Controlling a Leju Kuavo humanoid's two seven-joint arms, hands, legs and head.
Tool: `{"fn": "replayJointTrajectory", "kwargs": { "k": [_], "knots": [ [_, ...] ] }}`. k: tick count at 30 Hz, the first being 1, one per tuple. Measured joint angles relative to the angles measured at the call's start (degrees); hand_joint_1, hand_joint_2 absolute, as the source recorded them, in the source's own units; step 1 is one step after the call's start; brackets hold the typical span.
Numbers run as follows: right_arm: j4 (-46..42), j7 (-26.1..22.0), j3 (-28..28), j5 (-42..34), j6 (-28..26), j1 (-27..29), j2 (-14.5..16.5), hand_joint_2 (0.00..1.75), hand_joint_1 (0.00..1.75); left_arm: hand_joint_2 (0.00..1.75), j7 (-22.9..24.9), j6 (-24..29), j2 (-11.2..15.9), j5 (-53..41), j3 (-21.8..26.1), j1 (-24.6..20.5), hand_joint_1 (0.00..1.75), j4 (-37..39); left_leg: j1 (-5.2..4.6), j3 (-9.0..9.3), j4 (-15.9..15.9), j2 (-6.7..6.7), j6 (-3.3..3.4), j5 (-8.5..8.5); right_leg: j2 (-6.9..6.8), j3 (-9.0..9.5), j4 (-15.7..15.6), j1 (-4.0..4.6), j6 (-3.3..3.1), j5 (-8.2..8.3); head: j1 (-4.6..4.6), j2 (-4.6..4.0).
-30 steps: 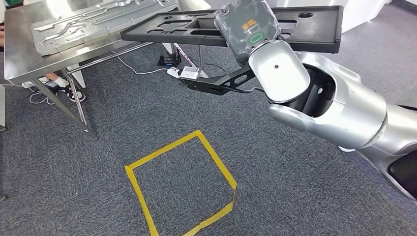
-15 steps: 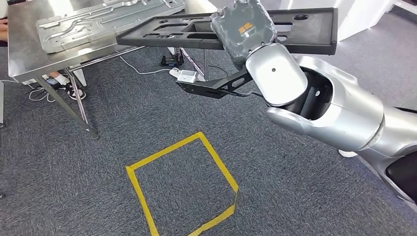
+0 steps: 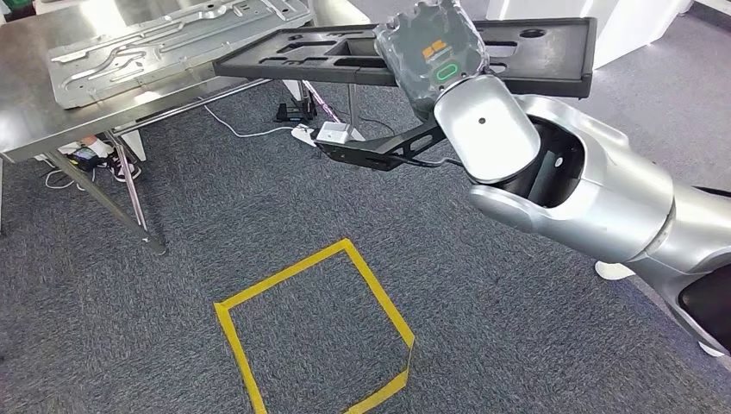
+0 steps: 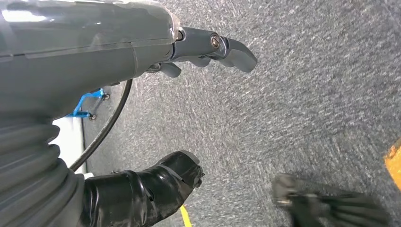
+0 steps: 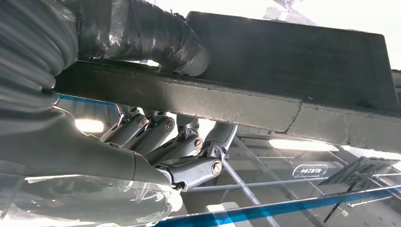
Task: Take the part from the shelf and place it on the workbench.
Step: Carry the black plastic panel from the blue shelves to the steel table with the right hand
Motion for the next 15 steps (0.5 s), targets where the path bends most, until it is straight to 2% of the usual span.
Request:
{"fn": "replayJointTrajectory", "kwargs": {
  "k": [1, 2, 3, 4, 6, 8, 9, 10, 12, 13, 14, 15],
  "knots": [
    [0.01, -0.01, 0.03, 0.00, 0.00, -0.02, 0.01, 1.75, 1.75, 1.75, 0.04, 0.02, -0.01, -0.01, 0.00, 0.08, 0.00, 0.00, 0.00, 1.15, -3.80, 0.00, 0.22, 2.74, 0.05, 0.68, -0.02, 0.03, 0.09, -0.48, -0.01, 0.00],
    [0.02, -0.01, 0.04, 0.01, 0.00, -0.08, 0.01, 1.75, 1.75, 1.75, 0.05, 0.06, 0.01, -0.01, 0.00, 0.11, 0.00, 0.00, -0.14, 2.67, -7.32, -0.03, 0.48, 4.66, 0.08, 1.24, -0.11, 0.09, 0.26, -0.94, 0.04, 0.00],
    [0.04, -0.02, 0.04, 0.01, 0.00, -0.15, 0.01, 1.75, 1.75, 1.75, 0.05, 0.11, 0.02, -0.01, 0.00, 0.07, 0.00, 0.00, -0.39, 4.04, -10.33, -0.04, 0.81, 5.71, 0.14, 1.64, -0.21, 0.09, 0.50, -1.33, 0.08, 0.00],
    [0.05, -0.04, 0.05, 0.02, -0.01, -0.19, 0.01, 1.75, 1.75, 1.75, 0.05, 0.15, 0.04, -0.01, 0.00, -0.01, 0.00, 0.00, -0.69, 4.92, -11.95, -0.02, 1.14, 5.85, 0.20, 1.88, -0.42, 0.02, 0.79, -1.57, 0.10, 0.00],
    [0.09, -0.10, 0.07, 0.02, -0.01, -0.14, -0.01, 1.75, 1.75, 1.75, 0.07, 0.22, 0.10, -0.01, -0.01, -0.17, 0.00, 0.00, -1.18, 5.72, -13.12, 0.07, 1.87, 5.11, 0.26, 2.26, -0.53, -0.09, 1.48, -1.59, 0.14, 0.00],
    [0.14, -0.14, 0.08, 0.02, 0.00, -0.04, -0.05, 1.75, 1.75, 1.75, 0.10, 0.28, 0.16, -0.05, -0.01, -0.18, 0.00, 0.00, -1.14, 6.79, -13.92, 0.15, 2.61, 4.79, 0.10, 2.20, 0.51, -0.20, 1.90, -1.89, 0.21, 0.01],
    [0.16, -0.14, 0.08, 0.02, 0.00, -0.08, -0.08, 1.75, 1.75, 1.75, 0.13, 0.30, 0.19, -0.08, -0.01, -0.15, 0.00, 0.00, -1.08, 7.43, -14.24, 0.18, 3.01, 4.62, 0.02, 1.43, 2.15, -0.21, 1.97, -2.50, 0.26, 0.01],
    [0.17, -0.14, 0.08, 0.02, 0.00, -0.10, -0.10, 1.75, 1.75, 1.75, 0.14, 0.31, 0.19, -0.11, -0.01, -0.12, 0.00, 0.00, -1.02, 7.99, -14.46, 0.23, 3.36, 4.41, -0.03, -0.10, 4.85, -0.18, 1.98, -3.46, 0.32, 0.01],
    [0.20, -0.19, 0.10, 0.03, 0.01, 0.00, -0.13, 1.75, 1.75, 1.75, 0.16, 0.33, 0.19, -0.14, -0.01, -0.17, 0.00, 0.00, -1.06, 8.68, -14.50, 0.25, 3.92, 3.77, -0.06, -4.66, 11.67, -0.04, 2.12, -5.77, 0.41, 0.01],
    [0.22, -0.23, 0.13, 0.03, 0.01, 0.12, -0.15, 1.75, 1.75, 1.75, 0.16, 0.34, 0.19, -0.15, -0.01, -0.20, 0.00, 0.00, -1.07, 9.02, -14.44, 0.18, 4.01, 3.40, -0.07, -6.75, 14.00, -0.02, 2.21, -6.28, 0.44, 0.00],
    [0.25, -0.28, 0.15, 0.02, 0.02, 0.22, -0.16, 1.75, 1.75, 1.75, 0.16, 0.34, 0.19, -0.15, -0.01, -0.22, 0.00, 0.00, -1.05, 9.45, -14.35, 0.06, 4.00, 2.96, -0.09, -8.10, 14.61, -0.04, 2.29, -5.76, 0.45, 0.00],
    [0.27, -0.32, 0.16, 0.02, 0.02, 0.27, -0.18, 1.75, 1.75, 1.75, 0.16, 0.35, 0.19, -0.16, -0.02, -0.20, 0.00, 0.00, -1.01, 9.97, -14.18, -0.08, 3.91, 2.46, -0.12, -8.37, 13.15, -0.08, 2.31, -3.90, 0.46, 0.00]
  ]
}}
